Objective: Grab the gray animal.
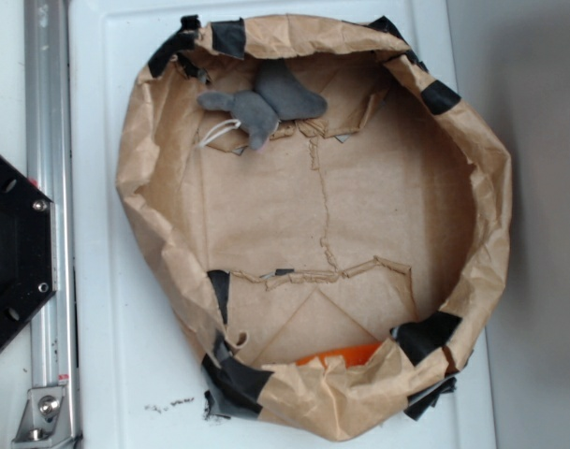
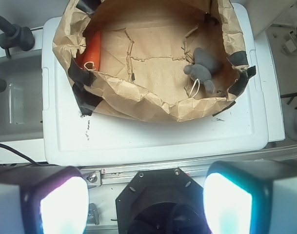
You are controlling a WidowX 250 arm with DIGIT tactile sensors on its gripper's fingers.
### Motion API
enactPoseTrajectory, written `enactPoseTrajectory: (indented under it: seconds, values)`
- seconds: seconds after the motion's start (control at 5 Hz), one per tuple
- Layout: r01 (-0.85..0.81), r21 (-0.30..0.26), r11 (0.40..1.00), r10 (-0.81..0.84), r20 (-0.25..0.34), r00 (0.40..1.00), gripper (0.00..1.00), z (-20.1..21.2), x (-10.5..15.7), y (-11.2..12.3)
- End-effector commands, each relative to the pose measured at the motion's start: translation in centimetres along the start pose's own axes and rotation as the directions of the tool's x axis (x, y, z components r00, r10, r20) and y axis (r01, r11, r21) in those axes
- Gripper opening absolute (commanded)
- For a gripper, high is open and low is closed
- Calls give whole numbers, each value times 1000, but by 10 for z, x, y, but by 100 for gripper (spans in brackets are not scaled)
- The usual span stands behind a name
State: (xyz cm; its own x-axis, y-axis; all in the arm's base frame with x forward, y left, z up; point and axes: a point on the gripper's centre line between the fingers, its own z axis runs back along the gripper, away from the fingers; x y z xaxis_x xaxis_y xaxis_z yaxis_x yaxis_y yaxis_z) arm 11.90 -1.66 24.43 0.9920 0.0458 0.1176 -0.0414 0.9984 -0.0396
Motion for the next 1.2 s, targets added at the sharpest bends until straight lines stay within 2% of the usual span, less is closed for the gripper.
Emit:
enactPoseTrajectory:
  seconds: [0.0,0.2,0.4,0.6,0.8,1.0]
  values:
    - [0,0,1000,0,0,1000,100,0,0,0]
    - [-44,12,999,44,49,998,100,-51,36,20]
    - [-157,26,987,154,88,984,100,-88,75,29]
    - [-229,99,968,218,114,969,100,-121,108,41]
    - [-262,164,951,248,98,964,100,-153,118,61]
    - [-251,247,936,244,57,968,100,-180,110,71]
